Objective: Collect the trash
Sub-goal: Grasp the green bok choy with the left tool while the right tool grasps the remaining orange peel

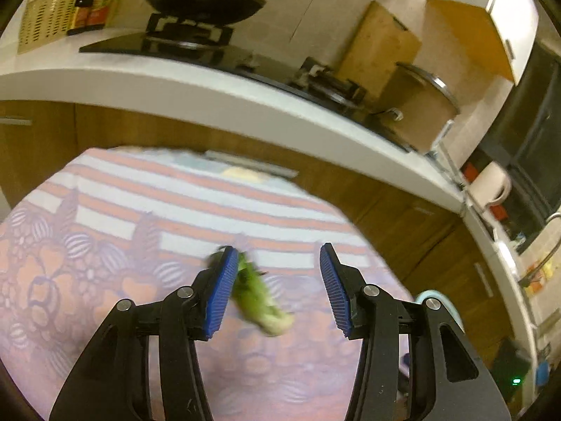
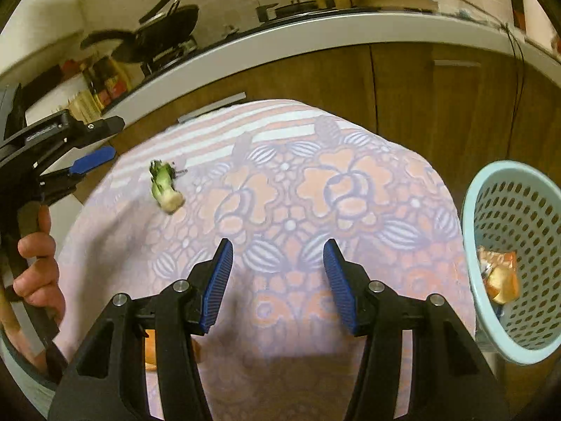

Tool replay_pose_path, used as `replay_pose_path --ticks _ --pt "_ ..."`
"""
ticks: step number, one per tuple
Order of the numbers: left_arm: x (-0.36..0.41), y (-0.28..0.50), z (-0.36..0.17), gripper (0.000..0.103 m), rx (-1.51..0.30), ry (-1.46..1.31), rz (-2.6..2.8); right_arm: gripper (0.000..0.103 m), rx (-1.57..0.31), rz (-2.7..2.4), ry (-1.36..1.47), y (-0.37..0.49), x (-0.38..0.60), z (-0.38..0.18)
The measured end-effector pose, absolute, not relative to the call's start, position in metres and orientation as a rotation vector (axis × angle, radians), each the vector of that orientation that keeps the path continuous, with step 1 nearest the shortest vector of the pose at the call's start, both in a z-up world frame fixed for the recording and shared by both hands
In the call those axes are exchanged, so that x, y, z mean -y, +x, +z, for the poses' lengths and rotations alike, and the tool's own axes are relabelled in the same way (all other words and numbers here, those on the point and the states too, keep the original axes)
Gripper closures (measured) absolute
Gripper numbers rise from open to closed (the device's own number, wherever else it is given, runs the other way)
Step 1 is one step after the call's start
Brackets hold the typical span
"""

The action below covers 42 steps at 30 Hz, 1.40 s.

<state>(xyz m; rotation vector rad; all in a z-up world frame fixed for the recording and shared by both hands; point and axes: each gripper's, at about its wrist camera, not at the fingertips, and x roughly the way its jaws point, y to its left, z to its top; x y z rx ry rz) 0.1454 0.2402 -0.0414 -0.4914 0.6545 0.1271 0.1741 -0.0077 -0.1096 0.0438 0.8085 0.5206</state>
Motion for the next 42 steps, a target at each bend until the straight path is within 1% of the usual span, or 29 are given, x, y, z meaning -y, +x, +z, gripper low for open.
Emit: replay_pose_path --ticks 1,8,12,13,14,16,20,22,27,42 --pt "-0.241 0.148 -0.046 0.055 -0.671 -0.485 0.139 0.053 -0.802 0.520 0.040 0.174 0.007 -0.109" --pt "-0.229 0.179 -0.087 0.054 -0.835 -0.451 0.146 0.053 -0.800 0.523 0.040 0.173 0.008 -0.107" --pt "-0.215 0.189 -0.093 0.054 -0.875 -0.359 0.179 0.053 -0.797 0.575 0.037 0.163 0.008 -0.100" --pt "-0.212 0.190 -0.093 0.060 -0.880 -0.326 0.198 0.053 -0.795 0.589 0.034 0.160 0.006 -0.098" --pt "-0.210 0.191 -0.094 0.068 -0.886 -0.292 0.229 0.053 -0.795 0.613 0.029 0.156 0.004 -0.096" --pt "-0.210 0.188 -0.094 0.070 -0.884 -0.273 0.220 0.053 -0.803 0.667 0.031 0.151 0.001 -0.093" --pt "-0.219 0.174 -0.088 0.080 -0.856 -0.322 0.172 0.053 -0.835 0.743 -0.003 0.143 -0.013 -0.097" --pt "-0.219 0.165 -0.082 0.082 -0.838 -0.336 0.150 0.053 -0.853 0.771 -0.016 0.141 -0.021 -0.102" --pt "-0.216 0.138 -0.070 0.082 -0.813 -0.304 0.127 0.053 -0.920 0.833 -0.027 0.140 -0.035 -0.117" --pt "-0.227 0.088 -0.053 0.082 -0.751 -0.306 0.091 0.052 -0.914 1.016 -0.136 0.065 -0.050 -0.116"
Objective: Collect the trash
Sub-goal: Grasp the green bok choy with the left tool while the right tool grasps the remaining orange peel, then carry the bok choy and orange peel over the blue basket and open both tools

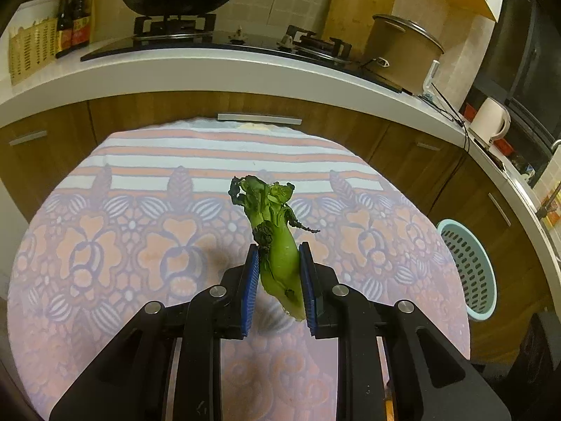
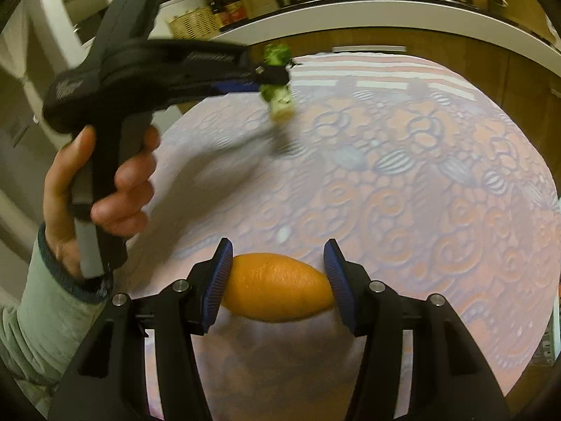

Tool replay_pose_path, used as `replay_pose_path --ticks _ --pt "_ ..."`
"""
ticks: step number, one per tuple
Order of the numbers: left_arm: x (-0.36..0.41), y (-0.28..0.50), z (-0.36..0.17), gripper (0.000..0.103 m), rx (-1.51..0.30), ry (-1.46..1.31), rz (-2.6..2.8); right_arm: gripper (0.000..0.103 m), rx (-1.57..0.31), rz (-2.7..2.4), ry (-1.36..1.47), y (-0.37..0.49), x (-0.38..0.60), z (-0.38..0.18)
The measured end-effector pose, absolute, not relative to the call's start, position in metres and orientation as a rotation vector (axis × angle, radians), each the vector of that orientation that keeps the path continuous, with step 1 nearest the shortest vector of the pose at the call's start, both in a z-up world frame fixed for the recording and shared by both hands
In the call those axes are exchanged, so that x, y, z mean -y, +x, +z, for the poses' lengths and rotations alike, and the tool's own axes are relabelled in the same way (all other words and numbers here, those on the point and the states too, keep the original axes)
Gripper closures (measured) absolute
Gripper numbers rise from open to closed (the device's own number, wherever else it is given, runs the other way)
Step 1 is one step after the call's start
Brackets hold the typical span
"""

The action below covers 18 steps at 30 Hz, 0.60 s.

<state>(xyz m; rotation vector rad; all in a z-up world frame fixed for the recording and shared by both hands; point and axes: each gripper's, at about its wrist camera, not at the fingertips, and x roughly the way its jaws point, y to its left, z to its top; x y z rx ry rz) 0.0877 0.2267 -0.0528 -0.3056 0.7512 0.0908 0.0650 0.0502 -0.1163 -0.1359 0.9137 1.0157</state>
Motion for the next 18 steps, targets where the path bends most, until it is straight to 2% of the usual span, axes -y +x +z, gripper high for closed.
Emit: replay_pose_path --ticks 16,17,18 --pt "-0.211 0.065 -0.054 0.082 -0.747 -0.281 0.052 0.049 -0.812 0.938 -0.360 -0.002 -0.049 -0.135" --pt "-0.210 0.065 -0.054 0.082 -0.747 -0.281 0.050 0.058 -0.810 0.931 -0.357 -0.002 -0.050 -0.134" --pt "-0.209 0.065 -0.054 0.082 -0.748 -0.280 0.048 0.074 -0.814 0.938 -0.347 -0.001 -0.049 -0.133"
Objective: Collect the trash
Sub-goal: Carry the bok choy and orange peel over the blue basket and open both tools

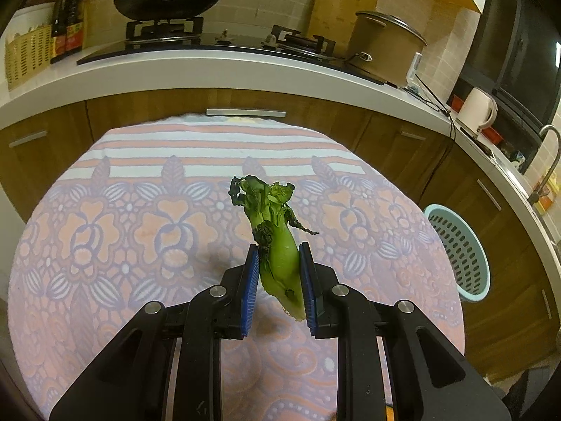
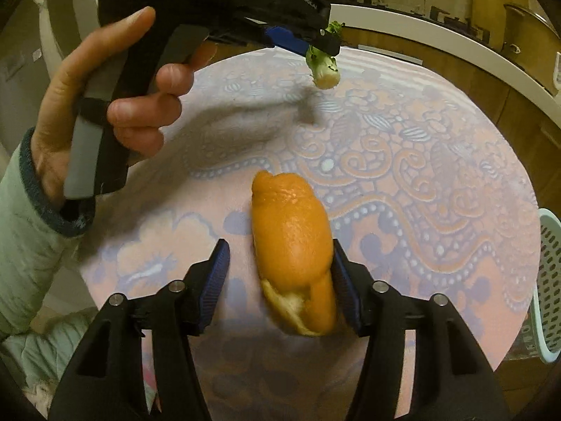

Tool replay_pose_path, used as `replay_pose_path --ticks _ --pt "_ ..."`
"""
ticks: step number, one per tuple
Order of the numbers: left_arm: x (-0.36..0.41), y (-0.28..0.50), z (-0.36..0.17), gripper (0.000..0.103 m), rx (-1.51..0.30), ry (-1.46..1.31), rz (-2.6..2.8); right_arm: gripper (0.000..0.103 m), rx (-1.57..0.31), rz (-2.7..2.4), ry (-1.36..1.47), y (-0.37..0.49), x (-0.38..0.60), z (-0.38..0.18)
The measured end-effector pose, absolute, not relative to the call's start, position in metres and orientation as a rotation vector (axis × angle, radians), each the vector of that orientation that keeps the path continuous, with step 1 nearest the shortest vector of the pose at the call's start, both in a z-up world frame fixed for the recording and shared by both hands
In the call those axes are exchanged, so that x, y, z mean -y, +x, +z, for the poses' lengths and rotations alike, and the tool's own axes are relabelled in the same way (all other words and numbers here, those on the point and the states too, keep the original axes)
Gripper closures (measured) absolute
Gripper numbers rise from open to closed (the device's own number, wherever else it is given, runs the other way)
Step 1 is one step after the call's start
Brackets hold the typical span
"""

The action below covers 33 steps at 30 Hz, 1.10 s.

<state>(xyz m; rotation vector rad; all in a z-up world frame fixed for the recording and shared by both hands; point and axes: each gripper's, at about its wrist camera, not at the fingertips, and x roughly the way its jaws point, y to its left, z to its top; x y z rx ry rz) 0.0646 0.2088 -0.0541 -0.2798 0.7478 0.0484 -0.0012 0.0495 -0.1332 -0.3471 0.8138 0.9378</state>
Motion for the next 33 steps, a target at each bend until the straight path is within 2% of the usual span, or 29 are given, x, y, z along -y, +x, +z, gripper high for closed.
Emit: replay_pose_path --ticks 5,12,23,33 --pt "-0.202 0.065 -0.047 0.082 -0.736 -0.268 0.034 0.081 -0.790 0.894 -0.310 0.007 -0.044 -0.123" --pt "-0.181 0.078 -0.028 0.082 -0.707 -0.244 -0.021 0.081 -0.723 0.754 -0.219 0.036 -0.006 -0.088" --pt "-0.106 0.123 -0.007 0.082 -0.697 -0.181 -0.175 0.081 -0.663 0.482 -0.076 0.095 0.092 -0.041" --pt "-0.022 0.162 -0.005 0.082 -0.708 -0.102 -0.314 0.081 -0.706 0.325 0.047 0.147 0.169 -0.047"
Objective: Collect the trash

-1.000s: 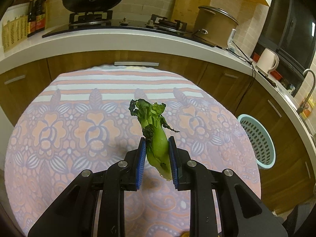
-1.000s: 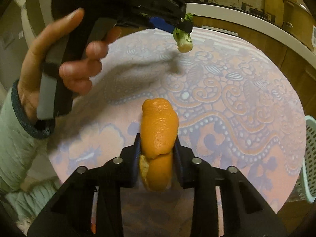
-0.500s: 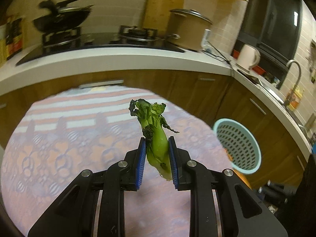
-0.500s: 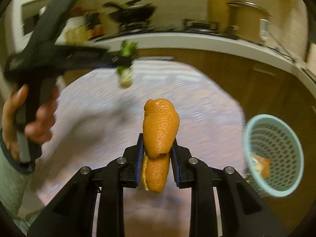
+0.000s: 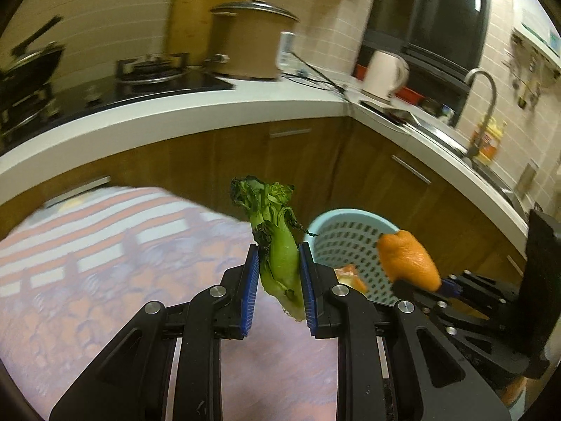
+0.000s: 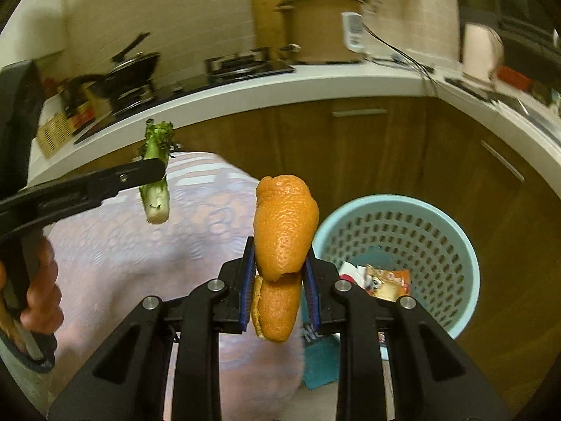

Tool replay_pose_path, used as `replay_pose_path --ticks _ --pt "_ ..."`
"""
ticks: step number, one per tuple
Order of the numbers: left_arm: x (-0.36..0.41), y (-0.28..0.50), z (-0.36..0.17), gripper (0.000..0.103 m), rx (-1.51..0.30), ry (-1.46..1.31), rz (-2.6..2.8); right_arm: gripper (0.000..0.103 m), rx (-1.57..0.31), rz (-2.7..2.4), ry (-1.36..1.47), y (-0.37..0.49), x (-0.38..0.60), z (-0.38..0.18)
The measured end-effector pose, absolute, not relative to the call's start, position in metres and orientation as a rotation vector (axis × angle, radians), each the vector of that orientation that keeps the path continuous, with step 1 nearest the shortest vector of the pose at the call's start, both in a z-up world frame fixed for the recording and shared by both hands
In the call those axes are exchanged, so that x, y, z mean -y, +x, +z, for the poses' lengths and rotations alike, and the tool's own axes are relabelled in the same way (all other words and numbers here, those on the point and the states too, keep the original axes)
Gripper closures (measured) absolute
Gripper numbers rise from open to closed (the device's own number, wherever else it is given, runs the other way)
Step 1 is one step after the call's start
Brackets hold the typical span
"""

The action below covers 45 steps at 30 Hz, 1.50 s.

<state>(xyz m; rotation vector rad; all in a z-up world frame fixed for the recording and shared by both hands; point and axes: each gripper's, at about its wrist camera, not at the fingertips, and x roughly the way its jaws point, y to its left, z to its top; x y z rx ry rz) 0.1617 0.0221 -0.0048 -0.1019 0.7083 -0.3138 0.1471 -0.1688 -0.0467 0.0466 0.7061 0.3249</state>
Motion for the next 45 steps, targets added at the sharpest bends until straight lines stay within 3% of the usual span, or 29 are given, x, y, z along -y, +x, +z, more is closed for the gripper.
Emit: replay_pose_path --ticks 21,22,23,25,26,27,37,41,45 --pt "0.095 0.256 -0.081 0.081 -0.859 -0.092 -0.524 0.079 -0.893 0.026 0.190 0.212 0.262 -0.119" --pt "0.096 0.257 -0.083 0.075 -0.859 -0.089 -0.521 0.079 -0.900 0.027 0.205 0.214 0.265 -0.122" --pt "0.097 0.258 -0.084 0.054 -0.860 -0.087 -0.520 0.077 -0.906 0.025 0.215 0.217 0.268 -0.123" --pt "0.096 0.261 -0.085 0.031 -0.850 -0.097 -0.498 0.067 -0.915 0.013 0.227 0.218 0.273 -0.126" --pt "0.095 0.260 -0.084 0.030 -0.841 -0.101 -0.492 0.056 -0.911 0.006 0.235 0.219 0.275 -0.126" --pt "0.094 0.260 -0.083 0.030 -0.840 -0.102 -0.495 0.052 -0.904 -0.001 0.240 0.218 0.278 -0.126" --pt "0.061 0.232 -0.063 0.030 -0.768 -0.135 -0.441 0.052 -0.802 0.000 0.256 0.191 0.276 -0.093" --pt "0.043 0.206 -0.046 0.021 -0.696 -0.118 -0.377 0.052 -0.729 0.000 0.220 0.174 0.260 -0.068" --pt "0.028 0.179 -0.033 0.019 -0.631 -0.080 -0.257 0.050 -0.671 0.010 0.194 0.159 0.241 -0.054"
